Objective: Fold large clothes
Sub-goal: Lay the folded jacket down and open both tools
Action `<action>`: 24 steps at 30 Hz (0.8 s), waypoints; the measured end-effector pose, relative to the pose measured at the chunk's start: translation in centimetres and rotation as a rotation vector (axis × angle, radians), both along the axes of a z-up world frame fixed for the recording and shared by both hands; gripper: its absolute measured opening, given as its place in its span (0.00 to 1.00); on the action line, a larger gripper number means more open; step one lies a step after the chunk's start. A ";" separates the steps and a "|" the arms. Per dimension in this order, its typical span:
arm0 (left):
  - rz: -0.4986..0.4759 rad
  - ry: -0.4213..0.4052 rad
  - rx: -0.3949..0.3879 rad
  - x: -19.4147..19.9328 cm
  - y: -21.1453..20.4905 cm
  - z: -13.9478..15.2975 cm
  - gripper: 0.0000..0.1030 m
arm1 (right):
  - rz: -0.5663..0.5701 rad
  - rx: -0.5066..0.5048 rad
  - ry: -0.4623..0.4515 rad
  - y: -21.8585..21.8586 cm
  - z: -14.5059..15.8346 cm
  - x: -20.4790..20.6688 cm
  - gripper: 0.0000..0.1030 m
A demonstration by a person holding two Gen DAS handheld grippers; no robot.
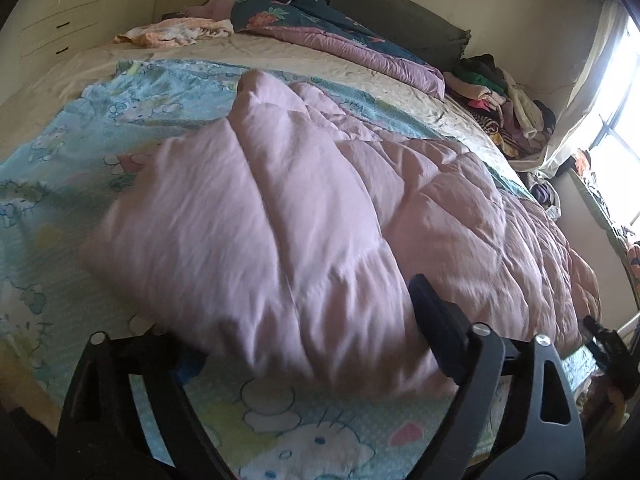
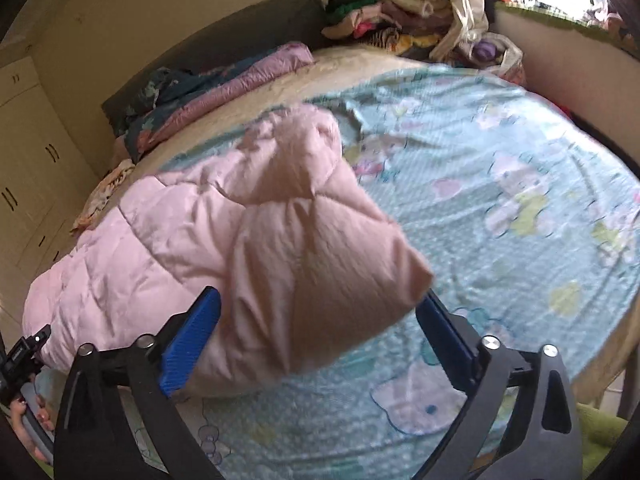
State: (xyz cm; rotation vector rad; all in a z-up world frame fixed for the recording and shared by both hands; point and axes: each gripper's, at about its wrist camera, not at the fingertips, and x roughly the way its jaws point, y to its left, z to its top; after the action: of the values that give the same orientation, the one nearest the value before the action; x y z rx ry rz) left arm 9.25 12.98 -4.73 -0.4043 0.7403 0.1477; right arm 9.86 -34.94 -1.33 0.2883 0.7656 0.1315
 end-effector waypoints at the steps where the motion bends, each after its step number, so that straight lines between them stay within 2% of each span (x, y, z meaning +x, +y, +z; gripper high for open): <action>1: -0.001 0.001 0.004 -0.4 0.0 0.2 0.81 | 0.003 -0.017 -0.021 0.1 0.7 -0.6 0.95; 2: -0.002 0.002 0.007 -0.7 -0.1 0.4 0.82 | 0.007 -0.033 -0.037 0.2 1.2 -1.2 0.95; 3: -0.006 0.003 0.012 -1.1 -0.2 0.6 0.89 | 0.011 -0.047 -0.052 0.4 1.8 -1.6 0.95; 4: -0.007 0.004 0.018 -1.3 -0.3 0.8 0.91 | 0.017 -0.056 -0.065 0.5 2.2 -2.1 0.95; 14: -0.008 -0.059 0.083 -4.4 -1.2 4.0 0.91 | 0.105 -0.122 -0.198 3.2 7.1 -6.9 0.96; 24: -0.032 -0.143 0.125 -6.7 -3.2 7.4 0.91 | 0.203 -0.180 -0.297 6.7 9.8 -10.5 0.96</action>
State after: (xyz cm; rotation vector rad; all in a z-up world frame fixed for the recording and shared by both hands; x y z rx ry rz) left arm 2.51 9.73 2.64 -0.2802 0.5934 0.1327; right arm -0.62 -28.19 8.48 0.0172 0.5057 0.2884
